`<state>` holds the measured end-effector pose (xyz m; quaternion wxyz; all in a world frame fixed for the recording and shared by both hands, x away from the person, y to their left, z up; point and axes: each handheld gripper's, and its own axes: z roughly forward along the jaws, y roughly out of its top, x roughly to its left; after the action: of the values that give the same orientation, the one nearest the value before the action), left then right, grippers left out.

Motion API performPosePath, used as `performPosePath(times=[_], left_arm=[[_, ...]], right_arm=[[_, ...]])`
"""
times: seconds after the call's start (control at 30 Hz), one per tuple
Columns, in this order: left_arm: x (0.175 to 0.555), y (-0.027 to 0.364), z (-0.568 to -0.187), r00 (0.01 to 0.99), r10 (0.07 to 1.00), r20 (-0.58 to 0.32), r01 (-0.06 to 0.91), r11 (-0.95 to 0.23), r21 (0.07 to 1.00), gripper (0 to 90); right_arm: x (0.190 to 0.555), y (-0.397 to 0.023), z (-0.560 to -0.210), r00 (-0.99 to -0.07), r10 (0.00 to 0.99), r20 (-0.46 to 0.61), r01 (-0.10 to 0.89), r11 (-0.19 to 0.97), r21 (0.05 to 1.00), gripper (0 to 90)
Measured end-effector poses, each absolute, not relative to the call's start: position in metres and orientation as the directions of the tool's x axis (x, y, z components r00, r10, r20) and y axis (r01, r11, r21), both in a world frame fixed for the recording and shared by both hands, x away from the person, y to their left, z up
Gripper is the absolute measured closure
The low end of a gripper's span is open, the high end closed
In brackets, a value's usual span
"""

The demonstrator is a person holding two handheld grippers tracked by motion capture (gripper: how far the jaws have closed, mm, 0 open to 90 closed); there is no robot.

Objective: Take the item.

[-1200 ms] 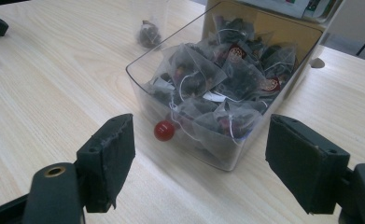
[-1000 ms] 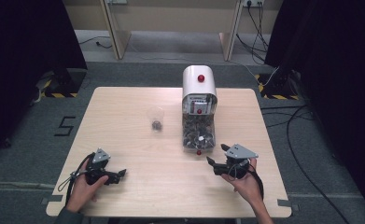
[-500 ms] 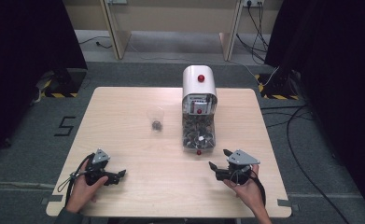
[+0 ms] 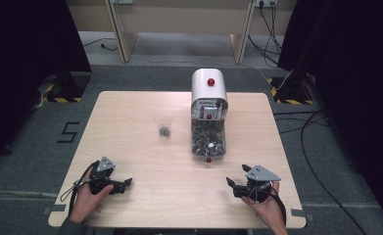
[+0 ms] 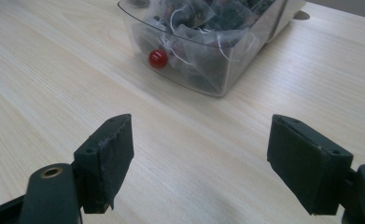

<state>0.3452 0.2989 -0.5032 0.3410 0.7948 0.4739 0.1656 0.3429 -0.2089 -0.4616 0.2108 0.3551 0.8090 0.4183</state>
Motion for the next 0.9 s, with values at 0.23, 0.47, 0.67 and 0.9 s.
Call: performPosePath(times=[0.23, 0.47, 0.67, 0.9], left_arm=[[0.345, 0.299, -0.503, 0.496, 0.866, -0.060, 0.640, -0.318, 0.699, 0.0], [0.345, 0.299, -0.503, 0.496, 0.866, -0.060, 0.640, -0.318, 0.699, 0.0], [0.345, 0.299, -0.503, 0.496, 0.866, -0.060, 0.640, -0.318, 0.699, 0.0], [0.345, 0.299, -0.503, 0.496, 0.866, -0.060, 0.640, -0.318, 0.699, 0.0]], right_arm=[[0.337, -0.212, -0.463, -0.648, 0.761, -0.040, 0.413, 0.394, 0.821, 22.4], [0.332, -0.214, -0.465, -0.636, 0.771, -0.035, 0.431, 0.393, 0.812, 17.4], [0.326, -0.216, -0.469, -0.642, 0.766, -0.033, 0.459, 0.418, 0.784, 16.4], [0.319, -0.218, -0.471, -0.653, 0.756, -0.054, 0.473, 0.462, 0.750, 16.6]])
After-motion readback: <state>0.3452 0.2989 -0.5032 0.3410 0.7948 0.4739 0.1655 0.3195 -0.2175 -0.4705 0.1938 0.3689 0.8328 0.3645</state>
